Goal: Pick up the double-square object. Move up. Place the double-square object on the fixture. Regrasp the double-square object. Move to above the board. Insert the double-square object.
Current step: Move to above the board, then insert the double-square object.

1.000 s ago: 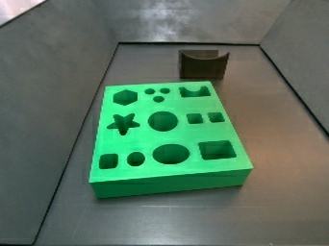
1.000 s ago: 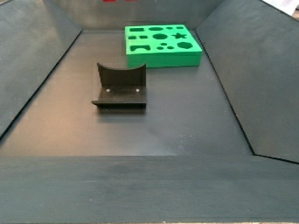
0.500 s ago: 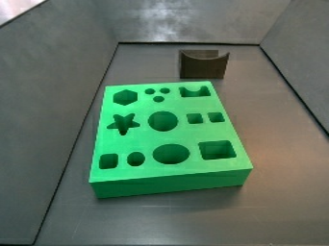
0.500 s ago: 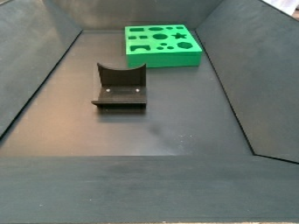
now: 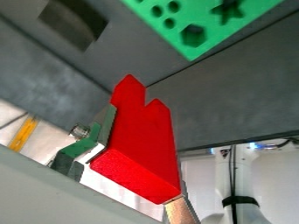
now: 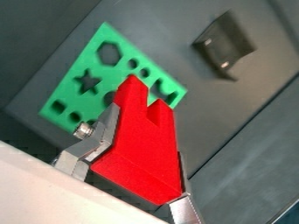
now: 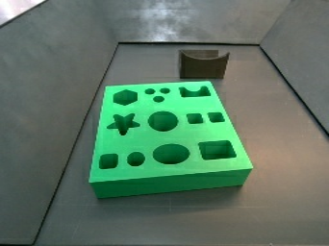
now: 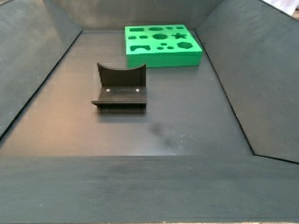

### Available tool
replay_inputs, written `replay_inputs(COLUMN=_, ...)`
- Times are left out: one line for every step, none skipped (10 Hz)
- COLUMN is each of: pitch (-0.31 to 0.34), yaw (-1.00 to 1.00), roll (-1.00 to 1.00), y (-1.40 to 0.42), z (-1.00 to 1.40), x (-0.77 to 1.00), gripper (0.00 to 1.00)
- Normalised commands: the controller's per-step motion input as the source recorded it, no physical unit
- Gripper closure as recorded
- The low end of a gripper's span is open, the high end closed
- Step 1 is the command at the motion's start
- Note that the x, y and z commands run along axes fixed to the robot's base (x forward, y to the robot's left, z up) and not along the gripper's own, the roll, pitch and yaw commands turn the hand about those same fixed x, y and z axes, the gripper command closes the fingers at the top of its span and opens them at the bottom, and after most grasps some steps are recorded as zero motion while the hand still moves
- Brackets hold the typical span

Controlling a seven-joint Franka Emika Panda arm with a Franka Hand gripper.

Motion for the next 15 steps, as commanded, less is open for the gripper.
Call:
replay_inputs(pitch=-0.177, yaw=-0.13, roll=-1.0, y=0.0, z=0.04, x=-0.2, gripper=1.0)
replay_inputs(pitch=-0.205, yaw=-0.13, roll=-1.0, y=0.04, z=0.02, x=-0.16, gripper=1.0)
replay_inputs(pitch=-0.203, yaw=-0.11, roll=-0.91, y=0.05, z=0.02, x=-0.15, gripper=1.0)
replay_inputs(pitch=-0.175, yaw=-0.06, roll=-0.61, y=0.05, z=0.01, x=-0.14, gripper=1.0)
replay_inputs(pitch=-0.162, yaw=-0.05, roll=-0.48, y=0.04, z=0.01, x=-0.12, gripper=1.0)
replay_inputs(pitch=-0.104, yaw=-0.01, roll=-0.25, y=0.03, z=0.0, x=-0.08, gripper=1.0)
replay_inputs(pitch=0.0, yaw=0.0, roll=0.0, y=0.0, z=-0.04, x=0.0, gripper=1.0)
replay_inputs(pitch=-0.051, yaw=0.0, roll=0.0, y=-0.13, z=-0.2, x=0.13, gripper=1.0)
replay_inputs(pitch=-0.086, yaw=0.02, roll=-0.01, y=-0.18, z=-0.27, x=0.17, gripper=1.0)
replay_inputs(pitch=-0.106, yaw=0.07, roll=-0.01, y=-0.21, z=-0.35, x=0.2, gripper=1.0)
replay_inputs(pitch=-0.11, yaw=0.09, roll=-0.02, y=-0.2, z=-0.36, x=0.23, gripper=1.0)
replay_inputs(pitch=-0.103, yaw=0.21, roll=-0.01, y=-0.23, z=-0.39, x=0.29, gripper=1.0)
replay_inputs(pitch=-0.099, yaw=0.33, roll=0.0, y=-0.18, z=-0.44, x=0.4, gripper=1.0)
replay_inputs(pitch=-0.067, yaw=0.44, roll=0.03, y=-0.05, z=-0.41, x=0.51, gripper=1.0)
replay_inputs(pitch=-0.023, yaw=0.4, roll=0.09, y=-0.06, z=-0.41, x=0.5, gripper=1.0)
